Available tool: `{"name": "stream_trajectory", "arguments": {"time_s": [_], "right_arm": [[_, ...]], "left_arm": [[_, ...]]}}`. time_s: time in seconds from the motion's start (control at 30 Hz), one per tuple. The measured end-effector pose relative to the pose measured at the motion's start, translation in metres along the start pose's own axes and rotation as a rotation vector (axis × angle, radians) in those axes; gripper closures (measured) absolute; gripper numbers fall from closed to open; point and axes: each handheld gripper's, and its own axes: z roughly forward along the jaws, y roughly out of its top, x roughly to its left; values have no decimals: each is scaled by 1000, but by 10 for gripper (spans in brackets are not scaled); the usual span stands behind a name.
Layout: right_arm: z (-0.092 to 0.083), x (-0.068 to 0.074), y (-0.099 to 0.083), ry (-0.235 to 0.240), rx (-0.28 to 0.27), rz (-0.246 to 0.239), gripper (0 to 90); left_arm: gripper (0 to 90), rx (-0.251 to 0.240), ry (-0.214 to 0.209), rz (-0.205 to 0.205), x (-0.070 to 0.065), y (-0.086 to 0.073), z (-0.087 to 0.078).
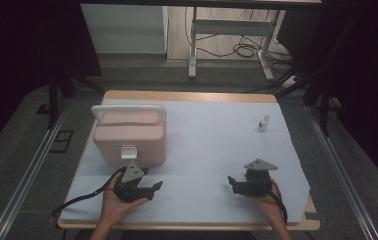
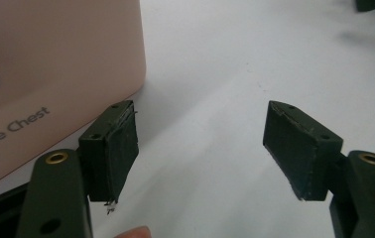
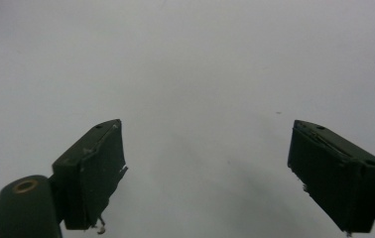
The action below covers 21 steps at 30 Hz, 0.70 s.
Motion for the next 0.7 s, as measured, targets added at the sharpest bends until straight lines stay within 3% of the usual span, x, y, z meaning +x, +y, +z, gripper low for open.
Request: {"name": "stream_trajectory", "arguments": {"time_s": [0.1, 0.2, 0.3, 0.5, 0.6, 0.7], "right_arm": [[-15, -3, -7, 41, -51, 14, 161], [-21, -9, -12, 26, -122, 19, 189], [-19, -15, -12, 81, -125, 58, 218], [-10, -18, -15, 71, -97, 5, 260], [-10, -19, -16, 73, -102, 3, 272], [-10, -18, -17, 78, -105, 9, 283]], "left_arm": [[306, -3, 9, 1, 0, 0, -3], [312, -1, 14, 2, 0, 1, -5], [314, 3, 14, -2, 1, 1, -4], [342, 10, 17, -15, 2, 1, 1], [425, 8, 24, -16, 1, 1, -2], [615, -2, 4, -18, 1, 2, -6]]}}
